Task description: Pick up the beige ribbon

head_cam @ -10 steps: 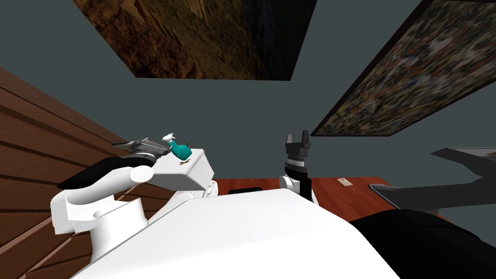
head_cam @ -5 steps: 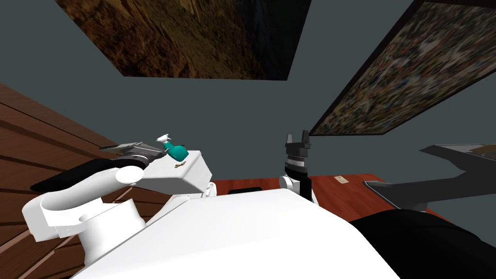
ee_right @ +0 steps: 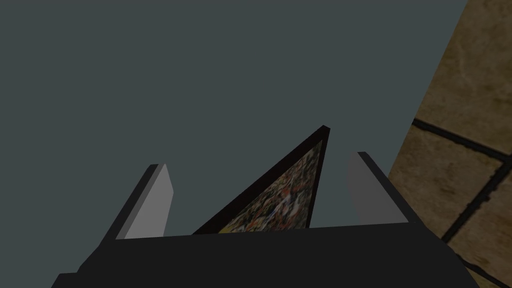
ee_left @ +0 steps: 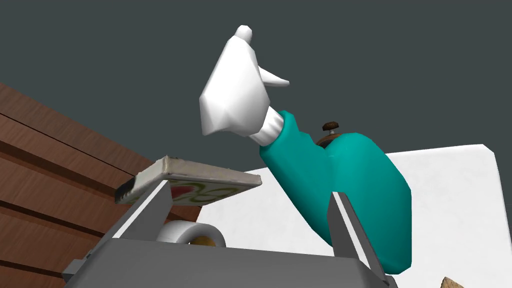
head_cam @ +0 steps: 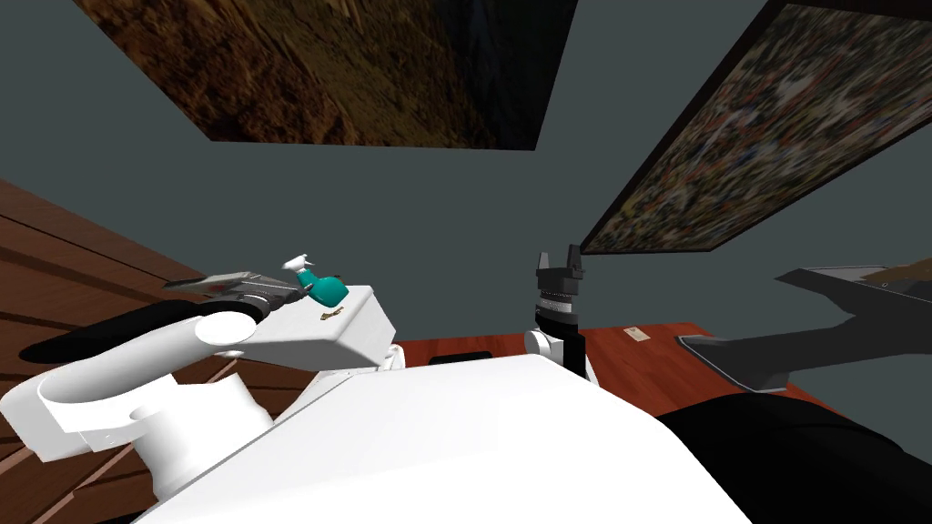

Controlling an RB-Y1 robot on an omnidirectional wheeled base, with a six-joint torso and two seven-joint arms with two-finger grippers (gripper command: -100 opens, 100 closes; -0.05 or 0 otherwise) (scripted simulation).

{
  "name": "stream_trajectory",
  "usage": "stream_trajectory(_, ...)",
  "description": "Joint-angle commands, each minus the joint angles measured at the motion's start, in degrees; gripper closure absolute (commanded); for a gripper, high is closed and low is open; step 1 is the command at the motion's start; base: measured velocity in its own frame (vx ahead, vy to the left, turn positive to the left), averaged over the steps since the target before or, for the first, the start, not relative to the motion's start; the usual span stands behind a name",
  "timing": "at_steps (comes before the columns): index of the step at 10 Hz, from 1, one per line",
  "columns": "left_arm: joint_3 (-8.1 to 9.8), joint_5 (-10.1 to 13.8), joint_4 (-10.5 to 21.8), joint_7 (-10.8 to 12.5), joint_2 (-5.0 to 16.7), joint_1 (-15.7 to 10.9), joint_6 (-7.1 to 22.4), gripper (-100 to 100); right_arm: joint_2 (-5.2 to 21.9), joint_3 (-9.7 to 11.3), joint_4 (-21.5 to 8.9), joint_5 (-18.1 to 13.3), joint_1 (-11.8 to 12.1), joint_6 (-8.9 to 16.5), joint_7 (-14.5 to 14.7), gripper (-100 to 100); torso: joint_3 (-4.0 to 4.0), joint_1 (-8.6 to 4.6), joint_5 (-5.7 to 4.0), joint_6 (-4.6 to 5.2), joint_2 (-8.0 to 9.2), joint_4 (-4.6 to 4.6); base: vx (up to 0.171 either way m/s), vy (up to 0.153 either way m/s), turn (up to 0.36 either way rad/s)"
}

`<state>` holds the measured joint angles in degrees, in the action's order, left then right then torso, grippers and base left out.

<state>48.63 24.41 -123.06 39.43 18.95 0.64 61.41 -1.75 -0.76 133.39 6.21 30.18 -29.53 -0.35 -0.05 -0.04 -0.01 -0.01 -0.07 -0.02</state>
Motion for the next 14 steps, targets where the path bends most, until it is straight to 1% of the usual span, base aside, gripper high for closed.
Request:
stream_trajectory(1,1.22,0.41,0.09,1.09,0.26,-0.34,2.86,-100,0.0,0.0,0.0,0.0,0.0,0.0,0.0,0,0.0,0.0,0.0,0.0,0.0,0.0,0.024,-0.015,-0.044)
stream_trajectory(2,3.42,0.86,0.86,2.87,0.65,-1.2,4.68,-100,0.0,0.0,0.0,0.0,0.0,0.0,0.0,0,-0.01,-0.01,0.0,-0.02,-0.01,0.0,0.032,-0.02,-0.082)
stream_trajectory(4,3.42,0.86,0.86,2.87,0.65,-1.2,6.97,-100,0.0,0.0,0.0,0.0,0.0,0.0,0.0,0,-0.02,-0.03,-0.01,-0.02,-0.03,-0.01,0.018,-0.016,-0.009)
stream_trajectory(5,5.55,1.19,1.62,4.59,1.04,-1.98,9.14,-100,0.0,0.0,0.0,0.0,0.0,0.0,0.0,0,0.0,-0.01,0.0,-0.02,0.01,0.0,0.019,-0.016,-0.056)
stream_trajectory(6,5.55,1.19,1.62,4.59,1.04,-1.98,10.57,-100,0.0,0.0,0.0,0.0,0.0,0.0,0.0,0,0.0,-0.01,0.0,-0.01,0.01,0.0,0.02,-0.013,-0.041)
stream_trajectory(7,7.6,1.41,2.39,6.25,1.43,-2.67,12.2,-100,0.0,0.0,0.0,0.0,0.0,0.0,0.0,0,0.0,0.0,0.0,-0.02,0.0,0.0,0.027,-0.016,-0.069)
stream_trajectory(8,7.6,1.41,2.39,6.25,1.43,-2.67,14.05,-100,0.0,0.0,0.0,0.0,0.0,0.0,0.0,0,-0.01,-0.01,-0.01,-0.01,-0.03,-0.01,0.023,-0.012,-0.031)
stream_trajectory(9,9.56,1.53,3.17,7.83,1.81,-3.29,15.98,-100,0.0,0.0,0.0,0.0,0.0,0.0,0.0,0,-0.01,0.0,0.0,-0.02,-0.02,-0.01,0.025,-0.014,-0.055)
stream_trajectory(10,9.56,1.53,3.17,7.83,1.81,-3.29,17.43,-100,0.0,0.0,0.0,0.0,0.0,0.0,0.0,0,-0.02,0.0,0.0,-0.01,-0.02,-0.01,0.019,-0.011,-0.028)
stream_trajectory(11,11.42,1.56,3.95,9.35,2.18,-3.82,19.07,-100,0.0,0.0,0.0,0.0,0.0,0.0,0.0,0,0.0,0.0,0.0,-0.02,0.0,0.0,0.023,-0.016,-0.044)
stream_trajectory(12,11.42,1.56,3.95,9.35,2.18,-3.82,20.67,-100,0.0,0.0,0.0,0.0,0.0,0.0,0.0,0,-0.01,-0.01,0.0,-0.01,-0.01,0.0,0.021,-0.009,-0.028)
stream_trajectory(13,13.16,1.5,4.72,10.77,2.52,-4.28,22.24,-100,0.0,0.0,0.0,0.0,0.0,0.0,0.0,0,0.0,0.0,0.0,-0.02,0.0,0.0,0.023,-0.01,-0.051)
stream_trajectory(14,13.16,1.5,4.72,10.77,2.52,-4.28,23.78,-100,0.0,0.0,0.0,0.0,0.0,0.0,0.0,0,0.0,0.01,0.0,-0.02,0.0,0.0,0.019,-0.005,-0.019)
